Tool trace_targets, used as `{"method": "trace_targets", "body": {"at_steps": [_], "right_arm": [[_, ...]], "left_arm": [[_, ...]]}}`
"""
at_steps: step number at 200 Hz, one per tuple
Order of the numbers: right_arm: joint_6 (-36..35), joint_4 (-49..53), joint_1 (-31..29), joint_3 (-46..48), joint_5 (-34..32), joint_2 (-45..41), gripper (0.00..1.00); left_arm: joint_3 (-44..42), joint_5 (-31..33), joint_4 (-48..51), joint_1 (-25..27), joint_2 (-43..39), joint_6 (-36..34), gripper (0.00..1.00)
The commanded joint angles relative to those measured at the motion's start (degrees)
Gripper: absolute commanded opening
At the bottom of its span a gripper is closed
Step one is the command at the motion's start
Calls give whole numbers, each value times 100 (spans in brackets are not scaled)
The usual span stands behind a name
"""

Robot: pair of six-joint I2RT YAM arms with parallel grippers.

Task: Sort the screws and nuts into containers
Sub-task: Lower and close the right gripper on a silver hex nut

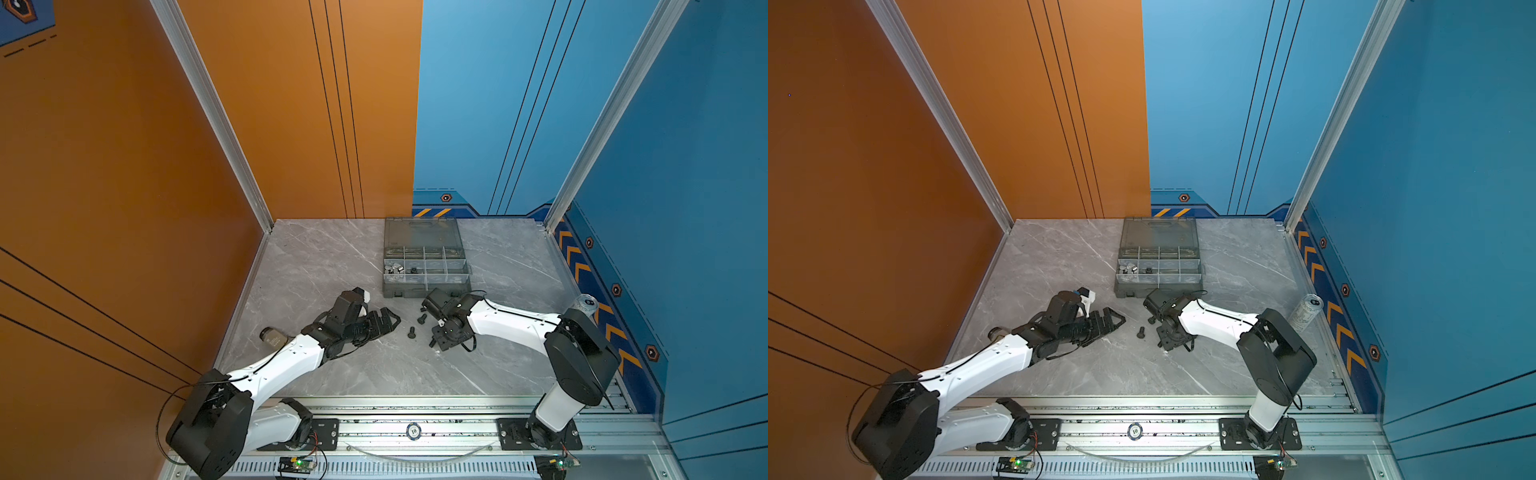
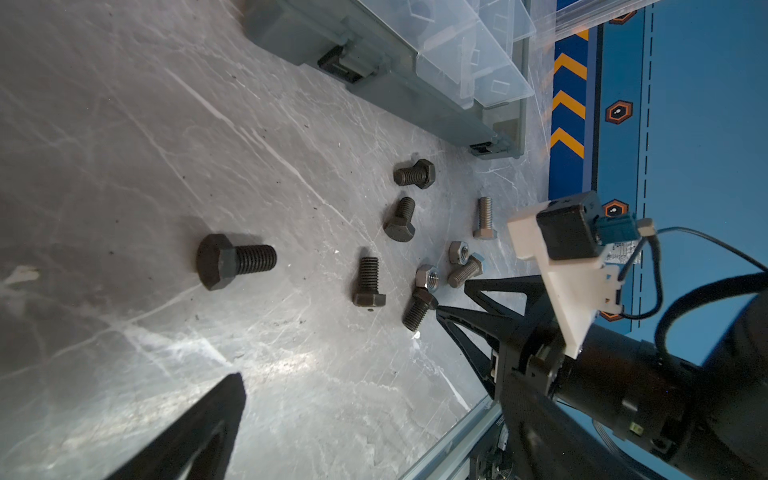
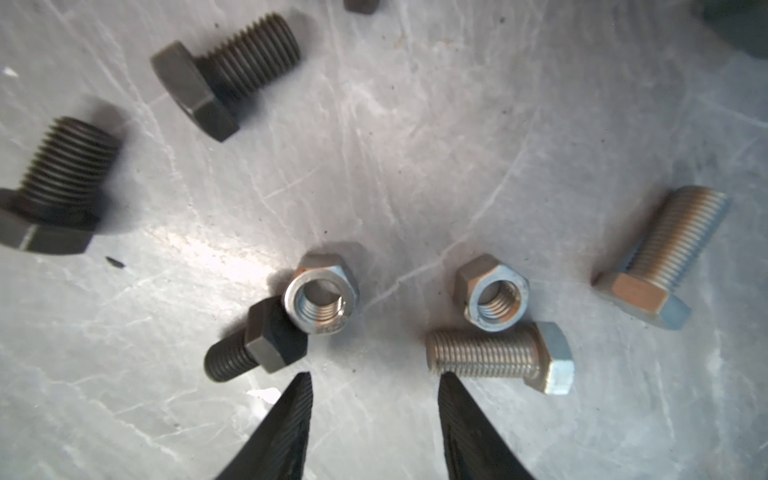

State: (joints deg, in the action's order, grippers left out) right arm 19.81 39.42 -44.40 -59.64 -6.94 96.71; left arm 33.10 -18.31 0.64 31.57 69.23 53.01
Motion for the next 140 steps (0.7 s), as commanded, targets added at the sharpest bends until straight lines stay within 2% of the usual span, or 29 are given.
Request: {"method": "trace_targets", "body": {"at_steps": [1,140], "right_arm": [[-114,4,37,49,-63,-1,52],[-250,-475,55,-231,229,663,51]], "left_arm": [[29,-42,58,46,53,24,98],[30,-8,102,52,82,-10,98]]}}
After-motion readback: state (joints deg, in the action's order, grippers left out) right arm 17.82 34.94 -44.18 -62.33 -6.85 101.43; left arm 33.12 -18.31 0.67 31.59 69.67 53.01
